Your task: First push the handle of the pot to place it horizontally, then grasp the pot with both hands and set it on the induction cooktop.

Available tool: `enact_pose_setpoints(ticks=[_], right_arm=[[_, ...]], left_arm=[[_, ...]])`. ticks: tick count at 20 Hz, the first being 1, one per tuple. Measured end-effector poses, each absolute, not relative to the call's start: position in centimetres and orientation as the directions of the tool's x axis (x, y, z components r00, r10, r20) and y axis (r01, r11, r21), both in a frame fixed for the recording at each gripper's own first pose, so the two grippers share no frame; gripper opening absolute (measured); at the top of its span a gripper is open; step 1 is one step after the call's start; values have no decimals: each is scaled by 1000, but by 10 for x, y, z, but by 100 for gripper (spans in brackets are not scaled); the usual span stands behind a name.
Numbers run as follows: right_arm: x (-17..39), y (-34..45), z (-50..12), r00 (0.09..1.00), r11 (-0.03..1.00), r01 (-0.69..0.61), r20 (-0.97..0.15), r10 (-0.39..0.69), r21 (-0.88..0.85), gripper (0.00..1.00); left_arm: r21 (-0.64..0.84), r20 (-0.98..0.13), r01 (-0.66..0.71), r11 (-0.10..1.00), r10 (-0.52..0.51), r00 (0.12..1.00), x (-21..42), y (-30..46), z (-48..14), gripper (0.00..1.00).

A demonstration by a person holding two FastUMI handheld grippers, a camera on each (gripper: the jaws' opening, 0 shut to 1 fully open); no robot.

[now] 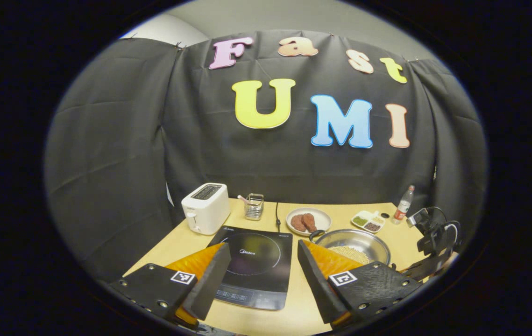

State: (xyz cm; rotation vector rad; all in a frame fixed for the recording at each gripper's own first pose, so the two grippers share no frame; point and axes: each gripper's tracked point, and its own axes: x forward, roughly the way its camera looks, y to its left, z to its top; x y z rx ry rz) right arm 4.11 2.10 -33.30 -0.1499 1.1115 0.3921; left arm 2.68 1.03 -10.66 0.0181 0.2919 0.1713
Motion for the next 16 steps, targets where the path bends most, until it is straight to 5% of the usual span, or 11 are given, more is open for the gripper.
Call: enact_pose_setpoints(ticks=[7, 16], right_arm=[[52, 30, -355, 323, 905, -397, -899, 296, 155, 2], [74, -10, -363, 344, 921, -373, -906, 247, 110, 2]], left_arm=[[88, -283, -156, 984, 175, 943, 44, -23, -100, 88], [41, -348, -153, 987, 158, 924, 45, -55, -125, 84]])
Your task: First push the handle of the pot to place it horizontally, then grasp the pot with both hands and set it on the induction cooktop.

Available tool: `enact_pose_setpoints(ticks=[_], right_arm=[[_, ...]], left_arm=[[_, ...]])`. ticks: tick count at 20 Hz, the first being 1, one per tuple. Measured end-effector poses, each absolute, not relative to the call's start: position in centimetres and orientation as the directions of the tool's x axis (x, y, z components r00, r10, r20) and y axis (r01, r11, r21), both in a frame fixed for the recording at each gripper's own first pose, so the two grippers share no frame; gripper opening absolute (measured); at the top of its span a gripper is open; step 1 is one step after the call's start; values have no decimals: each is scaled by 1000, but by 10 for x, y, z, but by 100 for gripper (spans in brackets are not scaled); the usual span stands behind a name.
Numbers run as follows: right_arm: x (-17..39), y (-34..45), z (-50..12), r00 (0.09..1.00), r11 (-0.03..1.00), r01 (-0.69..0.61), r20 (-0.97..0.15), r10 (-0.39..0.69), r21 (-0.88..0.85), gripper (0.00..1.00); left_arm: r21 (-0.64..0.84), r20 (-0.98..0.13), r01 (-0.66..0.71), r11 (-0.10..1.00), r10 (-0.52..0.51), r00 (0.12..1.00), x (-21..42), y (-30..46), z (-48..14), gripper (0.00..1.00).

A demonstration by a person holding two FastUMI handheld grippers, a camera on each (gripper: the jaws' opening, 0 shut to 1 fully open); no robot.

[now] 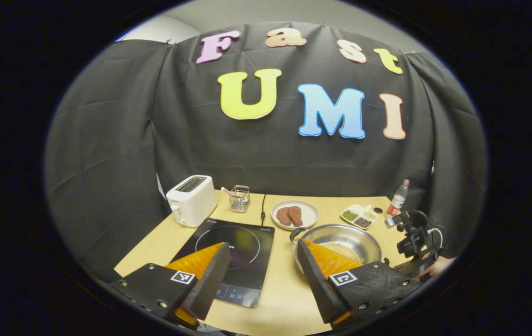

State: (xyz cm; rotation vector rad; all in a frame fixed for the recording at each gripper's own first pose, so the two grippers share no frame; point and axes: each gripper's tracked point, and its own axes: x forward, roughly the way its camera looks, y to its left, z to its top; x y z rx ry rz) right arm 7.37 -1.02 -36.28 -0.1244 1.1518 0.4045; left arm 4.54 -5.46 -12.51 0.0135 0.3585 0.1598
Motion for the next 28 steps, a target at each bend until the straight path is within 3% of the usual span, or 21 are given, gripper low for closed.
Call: enact_pose_setpoints(ticks=[1, 2, 3, 5, 6, 15, 16, 21, 22, 28], right_arm=[[77, -17, -363, 346, 925, -366, -907, 240, 105, 2], [79, -22, -364, 348, 929, -356, -908, 234, 103, 2], [82, -27, -366, 349, 933, -347, -910, 225, 97, 2], [89, -39, -368, 351, 938, -334, -912, 211, 88, 2], [89, -44, -369, 352, 940, -329, -913, 206, 85, 2], [116, -69, -371, 364, 952, -292, -910, 201, 93, 2], [120, -71, -371, 365, 954, -281, -908, 203, 100, 2], [139, -81, -370, 380, 964, -231, -901, 211, 128, 2], [141, -83, -369, 384, 966, -220, -899, 212, 135, 2], [159, -89, -369, 408, 971, -180, -887, 217, 155, 2]], left_arm=[[38, -352, -154, 987, 157, 923, 46, -58, -126, 88], [34, -357, -150, 988, 152, 922, 49, -60, -127, 84], [31, -363, -143, 989, 144, 920, 50, -65, -131, 88], [31, -369, -138, 990, 139, 919, 52, -72, -133, 84], [26, -372, -137, 990, 137, 918, 53, -75, -133, 88], [30, -377, -157, 987, 157, 913, 55, -92, -133, 89], [34, -376, -160, 987, 161, 912, 55, -93, -132, 94], [42, -382, -177, 983, 179, 907, 55, -103, -134, 84], [44, -383, -180, 983, 183, 905, 56, -104, -134, 88], [58, -386, -207, 977, 213, 898, 55, -113, -134, 88]])
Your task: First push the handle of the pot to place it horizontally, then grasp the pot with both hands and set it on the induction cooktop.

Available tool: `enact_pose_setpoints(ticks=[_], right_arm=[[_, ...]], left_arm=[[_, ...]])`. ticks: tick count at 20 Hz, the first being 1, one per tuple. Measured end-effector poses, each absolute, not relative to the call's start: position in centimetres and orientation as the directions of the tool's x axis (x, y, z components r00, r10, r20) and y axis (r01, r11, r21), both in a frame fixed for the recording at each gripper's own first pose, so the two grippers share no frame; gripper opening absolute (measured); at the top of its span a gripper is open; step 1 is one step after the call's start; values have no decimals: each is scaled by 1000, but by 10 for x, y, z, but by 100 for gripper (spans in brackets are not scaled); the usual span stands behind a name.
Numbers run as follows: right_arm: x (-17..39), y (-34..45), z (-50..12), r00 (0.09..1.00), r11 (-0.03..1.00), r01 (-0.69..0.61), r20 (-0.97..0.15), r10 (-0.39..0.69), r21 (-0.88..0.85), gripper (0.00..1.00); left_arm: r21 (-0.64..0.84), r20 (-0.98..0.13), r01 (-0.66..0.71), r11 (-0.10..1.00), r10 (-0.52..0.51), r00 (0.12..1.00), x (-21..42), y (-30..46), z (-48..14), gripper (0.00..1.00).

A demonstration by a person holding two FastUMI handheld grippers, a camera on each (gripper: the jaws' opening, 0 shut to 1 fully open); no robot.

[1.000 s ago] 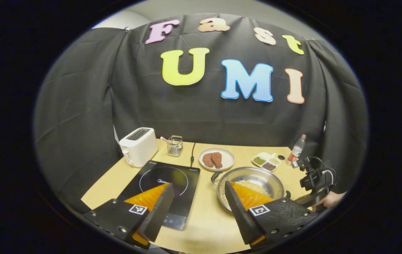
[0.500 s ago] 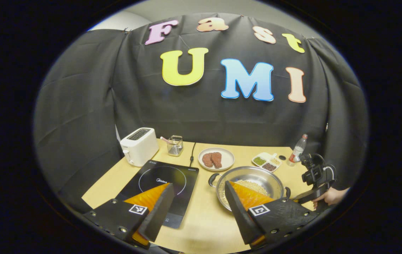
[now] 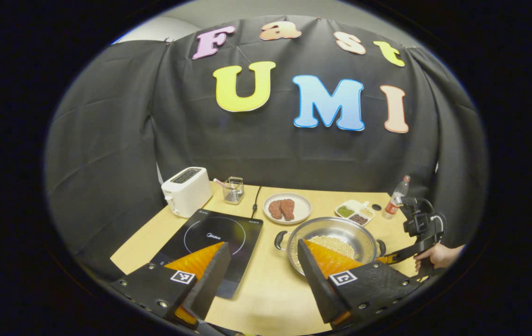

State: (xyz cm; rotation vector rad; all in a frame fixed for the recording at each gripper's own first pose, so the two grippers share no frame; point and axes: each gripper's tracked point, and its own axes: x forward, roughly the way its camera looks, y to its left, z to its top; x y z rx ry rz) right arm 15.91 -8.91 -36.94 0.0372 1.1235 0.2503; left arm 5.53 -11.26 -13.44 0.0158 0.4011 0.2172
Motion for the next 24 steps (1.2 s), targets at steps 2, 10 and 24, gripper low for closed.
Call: enact_pose_setpoints(ticks=[2, 10, 24], right_arm=[[165, -91, -369, 423, 974, -160, -880, 214, 160, 2], [179, -92, -367, 462, 973, -147, -857, 226, 177, 2], [141, -123, -283, 617, 982, 36, -777, 125, 186, 98]], left_arm=[[59, -390, -211, 976, 217, 895, 56, -117, -136, 90], [50, -398, -235, 971, 235, 887, 60, -125, -140, 84], [-110, -487, -45, 993, -14, 873, 115, -92, -186, 84]])
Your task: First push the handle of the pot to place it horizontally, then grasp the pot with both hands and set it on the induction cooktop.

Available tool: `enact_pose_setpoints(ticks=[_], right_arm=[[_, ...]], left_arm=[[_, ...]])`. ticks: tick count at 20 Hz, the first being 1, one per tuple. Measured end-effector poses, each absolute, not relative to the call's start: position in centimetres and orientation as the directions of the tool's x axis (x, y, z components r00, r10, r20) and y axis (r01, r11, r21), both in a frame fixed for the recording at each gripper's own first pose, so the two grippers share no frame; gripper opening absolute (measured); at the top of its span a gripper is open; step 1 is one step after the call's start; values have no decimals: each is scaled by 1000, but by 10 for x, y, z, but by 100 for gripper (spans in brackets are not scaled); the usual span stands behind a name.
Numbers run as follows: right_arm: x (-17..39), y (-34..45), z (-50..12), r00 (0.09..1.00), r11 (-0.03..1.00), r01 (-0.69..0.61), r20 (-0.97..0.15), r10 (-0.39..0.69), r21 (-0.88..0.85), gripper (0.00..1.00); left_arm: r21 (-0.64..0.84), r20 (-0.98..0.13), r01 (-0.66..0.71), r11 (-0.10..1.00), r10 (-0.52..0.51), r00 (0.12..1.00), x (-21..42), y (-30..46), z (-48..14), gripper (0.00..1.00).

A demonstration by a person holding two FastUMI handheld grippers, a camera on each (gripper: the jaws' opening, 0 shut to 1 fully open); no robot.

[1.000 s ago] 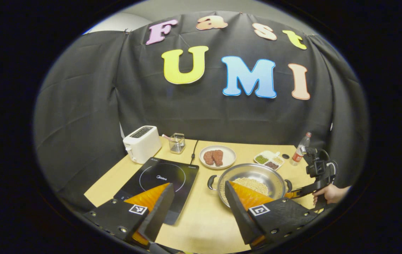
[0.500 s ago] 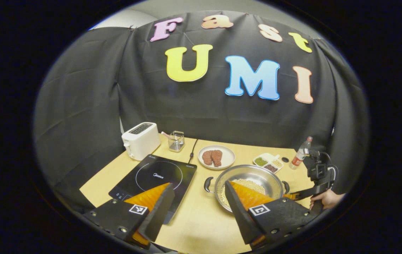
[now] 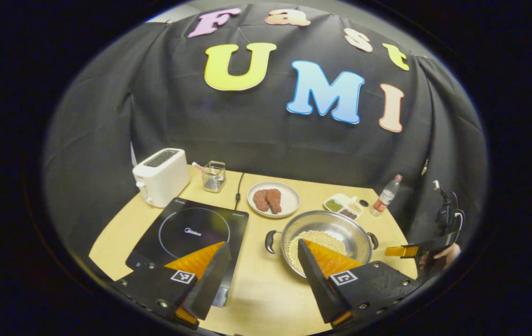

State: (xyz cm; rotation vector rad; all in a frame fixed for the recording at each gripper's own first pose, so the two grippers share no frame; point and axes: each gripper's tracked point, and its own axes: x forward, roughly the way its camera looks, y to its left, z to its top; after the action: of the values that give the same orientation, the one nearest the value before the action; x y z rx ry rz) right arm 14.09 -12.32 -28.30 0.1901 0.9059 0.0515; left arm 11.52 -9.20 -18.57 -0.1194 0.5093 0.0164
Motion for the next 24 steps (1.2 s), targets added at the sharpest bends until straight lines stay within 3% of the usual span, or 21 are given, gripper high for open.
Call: enact_pose_setpoints(ticks=[2, 4, 5, 6, 9, 17, 24], right_arm=[[144, -109, -271, 626, 969, 34, -761, 171, 246, 98], [151, -105, -267, 627, 965, 37, -758, 178, 258, 98], [155, -102, -265, 625, 965, 33, -759, 184, 261, 98], [158, -99, -265, 620, 964, 28, -761, 190, 264, 98], [173, -96, -276, 605, 963, 40, -773, 188, 266, 98], [211, -100, -313, 581, 957, 58, -789, 200, 285, 98], [225, -97, -350, 518, 956, 59, -827, 218, 288, 98]], left_arm=[[-152, -512, -4, 988, -75, 856, 131, -94, -197, 89], [-167, -557, 24, 986, -114, 823, 147, -94, -216, 84], [-176, -582, 35, 984, -133, 802, 156, -97, -225, 93], [-188, -604, 43, 981, -150, 782, 163, -98, -236, 88], [-249, -638, 56, 967, -207, 742, 189, -105, -266, 89], [-239, -730, 80, 968, -233, 642, 247, -112, -345, 89], [-244, -796, 66, 968, -239, 556, 260, -126, -399, 89]])
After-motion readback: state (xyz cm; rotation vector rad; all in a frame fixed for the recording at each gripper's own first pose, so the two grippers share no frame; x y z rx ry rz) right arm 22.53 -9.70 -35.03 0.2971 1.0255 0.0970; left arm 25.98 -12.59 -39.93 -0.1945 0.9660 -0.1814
